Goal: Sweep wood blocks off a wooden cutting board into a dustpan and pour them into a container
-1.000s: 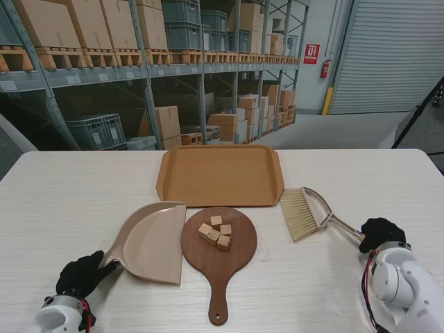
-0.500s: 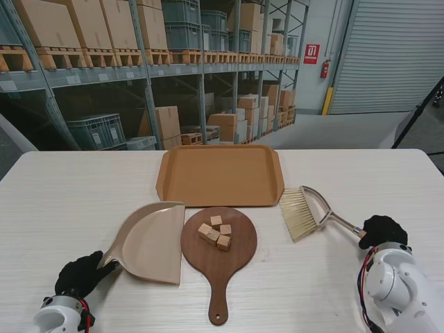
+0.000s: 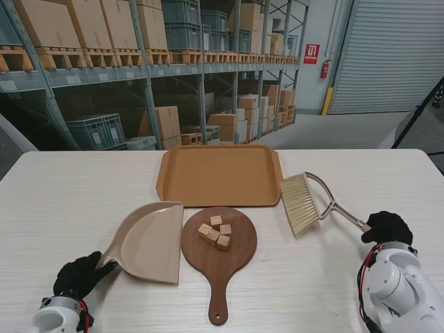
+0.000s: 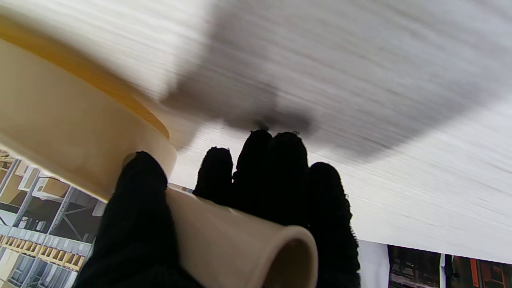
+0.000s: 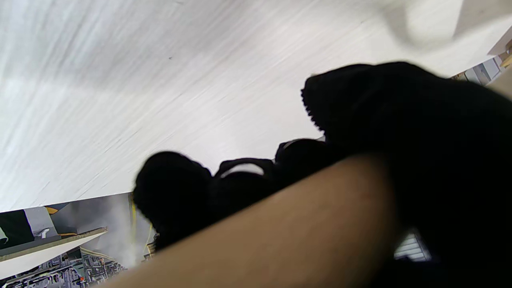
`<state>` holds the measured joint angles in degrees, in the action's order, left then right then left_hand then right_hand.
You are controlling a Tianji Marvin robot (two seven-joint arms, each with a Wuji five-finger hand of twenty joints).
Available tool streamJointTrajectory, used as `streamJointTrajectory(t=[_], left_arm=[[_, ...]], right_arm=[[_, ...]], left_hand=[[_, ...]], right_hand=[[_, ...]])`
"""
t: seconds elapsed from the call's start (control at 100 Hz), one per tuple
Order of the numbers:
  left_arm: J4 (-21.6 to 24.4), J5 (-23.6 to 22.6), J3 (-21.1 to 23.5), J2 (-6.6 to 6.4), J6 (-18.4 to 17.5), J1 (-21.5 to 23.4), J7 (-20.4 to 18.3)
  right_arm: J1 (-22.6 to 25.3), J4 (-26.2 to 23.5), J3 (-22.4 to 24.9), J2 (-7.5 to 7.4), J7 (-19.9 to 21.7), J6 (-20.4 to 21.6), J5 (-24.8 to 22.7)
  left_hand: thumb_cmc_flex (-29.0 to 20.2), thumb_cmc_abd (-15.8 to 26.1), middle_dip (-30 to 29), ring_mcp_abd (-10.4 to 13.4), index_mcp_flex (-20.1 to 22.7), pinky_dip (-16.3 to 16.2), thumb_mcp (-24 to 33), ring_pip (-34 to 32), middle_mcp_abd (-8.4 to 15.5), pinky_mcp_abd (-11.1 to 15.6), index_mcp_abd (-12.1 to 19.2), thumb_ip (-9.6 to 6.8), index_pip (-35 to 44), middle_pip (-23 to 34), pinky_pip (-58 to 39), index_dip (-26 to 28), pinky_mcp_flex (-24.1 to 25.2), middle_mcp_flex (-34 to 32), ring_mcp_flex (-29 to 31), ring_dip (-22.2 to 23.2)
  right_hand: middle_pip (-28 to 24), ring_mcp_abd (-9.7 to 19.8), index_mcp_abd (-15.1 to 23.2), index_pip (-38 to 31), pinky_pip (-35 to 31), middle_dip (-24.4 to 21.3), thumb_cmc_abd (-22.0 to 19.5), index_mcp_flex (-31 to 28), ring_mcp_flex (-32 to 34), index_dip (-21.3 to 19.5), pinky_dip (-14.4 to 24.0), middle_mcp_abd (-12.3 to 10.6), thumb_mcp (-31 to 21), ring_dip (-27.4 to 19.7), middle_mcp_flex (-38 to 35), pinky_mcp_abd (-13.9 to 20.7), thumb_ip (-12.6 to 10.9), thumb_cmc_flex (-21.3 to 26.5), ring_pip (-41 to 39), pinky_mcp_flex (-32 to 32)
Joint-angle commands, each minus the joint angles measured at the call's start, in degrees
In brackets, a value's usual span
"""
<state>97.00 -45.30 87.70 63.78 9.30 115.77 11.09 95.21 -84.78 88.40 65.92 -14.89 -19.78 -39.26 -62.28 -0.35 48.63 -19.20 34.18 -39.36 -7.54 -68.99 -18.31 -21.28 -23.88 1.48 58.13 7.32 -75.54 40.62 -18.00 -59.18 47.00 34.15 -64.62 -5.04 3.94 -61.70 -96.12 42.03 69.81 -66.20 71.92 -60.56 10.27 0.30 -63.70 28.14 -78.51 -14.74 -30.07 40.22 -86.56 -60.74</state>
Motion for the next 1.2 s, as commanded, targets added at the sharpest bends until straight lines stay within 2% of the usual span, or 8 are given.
streamJointTrajectory(t=[0.0,0.32,0.53,0.75,0.91,1.19], left_arm=[[-1.34,0.03,-0.20,0.39,0.41,1.42,-1.60],[-1.09,-0.53,0.00,0.32,0.63,1.61,-1.76],[-0.80,-1.45,0.57,0.15,0.30,1.47,-2.27],[-0.55,-2.51,0.88,-0.04,-0.06,0.77,-2.83],[-0.31,-3.04,0.78,-0.17,-0.14,0.43,-3.30],[0.12,-4.56,-0.62,-0.52,0.42,-0.09,-4.21]], right_arm=[[0.70,-1.65,0.36,0.32,0.02,0.42,0.56],[2.37,-6.07,0.95,1.49,-2.26,4.46,5.93],[2.78,-8.01,-0.50,1.24,-0.34,6.11,7.22],[3.04,-8.28,-2.38,0.92,1.85,5.87,8.17],[2.99,-7.33,-3.36,0.64,2.28,6.61,7.25],[2.29,-3.98,-5.11,-0.42,2.46,10.10,1.57]], left_hand=[[-7.01,7.42,-3.85,14.73,4.55,-1.57,5.81,0.36,17.11,1.83,2.63,-0.05,1.83,71.81,-1.55,-0.73,0.37,-3.06,3.79,0.39],[-7.31,6.81,-3.99,14.72,5.05,-1.57,5.87,0.32,16.99,1.83,2.10,-0.08,1.38,71.59,-1.55,-1.00,0.37,-3.32,4.01,0.43],[-7.34,6.44,-4.07,14.64,5.46,-1.46,5.83,0.35,16.73,1.60,2.00,-0.09,1.06,71.48,-1.38,-1.19,0.03,-3.59,4.14,0.41],[-7.26,5.97,-4.22,14.54,6.01,-1.39,5.90,0.41,16.59,1.33,2.14,-0.18,0.68,71.22,-1.41,-1.41,-0.69,-3.95,4.55,0.34],[-7.16,5.65,-4.26,14.64,6.39,-1.35,5.96,0.47,16.58,1.25,2.15,-0.25,0.38,71.13,-1.41,-1.57,-0.85,-4.03,4.76,0.27],[-7.06,5.54,-4.28,14.63,6.43,-1.34,6.03,0.48,16.60,1.10,2.17,-0.30,0.32,71.07,-1.57,-1.58,-1.40,-4.06,4.83,0.23]], right_hand=[[-4.18,2.37,10.70,-10.02,-7.67,1.21,-4.74,-9.60,2.12,-0.93,1.02,-1.07,-26.25,-0.15,-4.37,-0.55,-2.01,9.59,-2.16,-1.32],[-3.68,2.21,10.65,-9.76,-7.42,1.21,-5.01,-9.55,2.15,-0.81,1.04,-1.02,-26.25,-0.56,-4.37,-0.78,-1.02,9.55,-1.75,-0.80],[-3.36,2.31,10.82,-9.60,-7.27,1.26,-5.01,-9.52,2.15,-0.83,1.07,-1.16,-26.25,-0.77,-4.39,-0.77,-0.62,9.51,-1.43,-0.58],[-3.19,2.14,10.84,-9.51,-7.15,1.29,-5.11,-9.51,2.18,-0.84,1.04,-1.14,-26.25,-0.92,-4.39,-0.79,-0.41,9.53,-1.20,-0.43],[-2.96,2.29,10.84,-9.42,-7.04,1.23,-5.17,-9.47,2.19,-0.84,0.99,-1.10,-26.25,-0.94,-4.36,-0.86,-0.20,9.49,-1.14,-0.30],[-2.52,2.36,11.06,-8.99,-6.82,1.15,-5.22,-9.40,2.19,-0.78,0.90,-1.29,-26.25,-1.10,-4.38,-0.91,0.48,9.35,-0.80,-0.07]])
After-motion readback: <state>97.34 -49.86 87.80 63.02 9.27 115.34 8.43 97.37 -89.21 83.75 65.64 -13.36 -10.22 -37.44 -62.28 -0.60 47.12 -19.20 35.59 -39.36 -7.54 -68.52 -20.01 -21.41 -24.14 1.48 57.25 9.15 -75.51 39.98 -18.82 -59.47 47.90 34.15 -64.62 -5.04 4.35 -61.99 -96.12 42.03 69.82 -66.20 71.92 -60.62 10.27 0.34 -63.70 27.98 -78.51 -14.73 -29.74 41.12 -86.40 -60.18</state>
